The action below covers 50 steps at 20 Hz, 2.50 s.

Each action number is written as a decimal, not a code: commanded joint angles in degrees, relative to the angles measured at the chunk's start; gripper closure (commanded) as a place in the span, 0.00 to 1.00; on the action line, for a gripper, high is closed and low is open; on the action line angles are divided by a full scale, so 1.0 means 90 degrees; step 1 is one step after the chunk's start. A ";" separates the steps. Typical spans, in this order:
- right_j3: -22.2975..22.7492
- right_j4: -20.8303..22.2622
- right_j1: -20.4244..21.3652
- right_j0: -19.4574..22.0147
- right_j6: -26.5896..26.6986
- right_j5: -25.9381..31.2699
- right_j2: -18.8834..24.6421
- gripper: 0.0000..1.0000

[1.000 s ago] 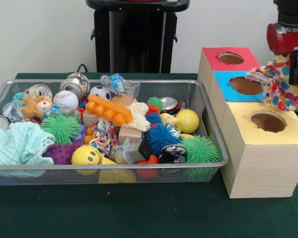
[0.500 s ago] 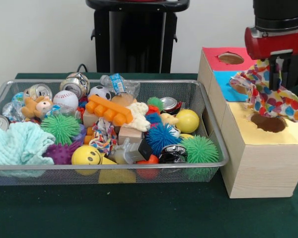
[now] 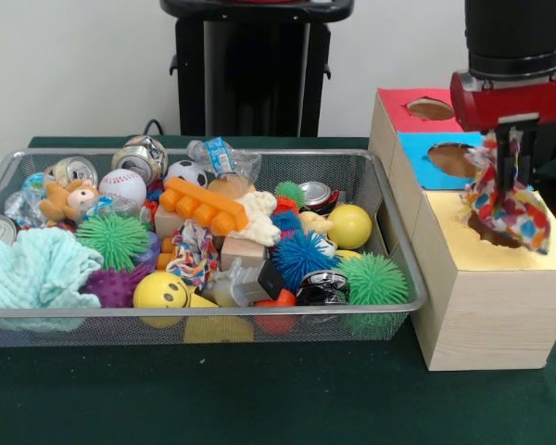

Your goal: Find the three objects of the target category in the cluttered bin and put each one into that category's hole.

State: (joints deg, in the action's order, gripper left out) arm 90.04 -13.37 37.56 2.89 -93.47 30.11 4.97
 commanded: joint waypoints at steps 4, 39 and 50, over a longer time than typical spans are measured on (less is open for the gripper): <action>0.0518 0.0034 -0.0633 -0.0138 -0.1105 -0.0964 0.0491 1.00; 0.0556 0.0980 -0.1455 0.0094 -0.0439 -0.1290 0.0405 1.00; 0.0232 0.1090 -0.2163 -0.0098 -0.0643 -0.1648 0.0111 1.00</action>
State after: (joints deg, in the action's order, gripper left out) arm 90.01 -8.44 27.63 3.22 -93.47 16.61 7.63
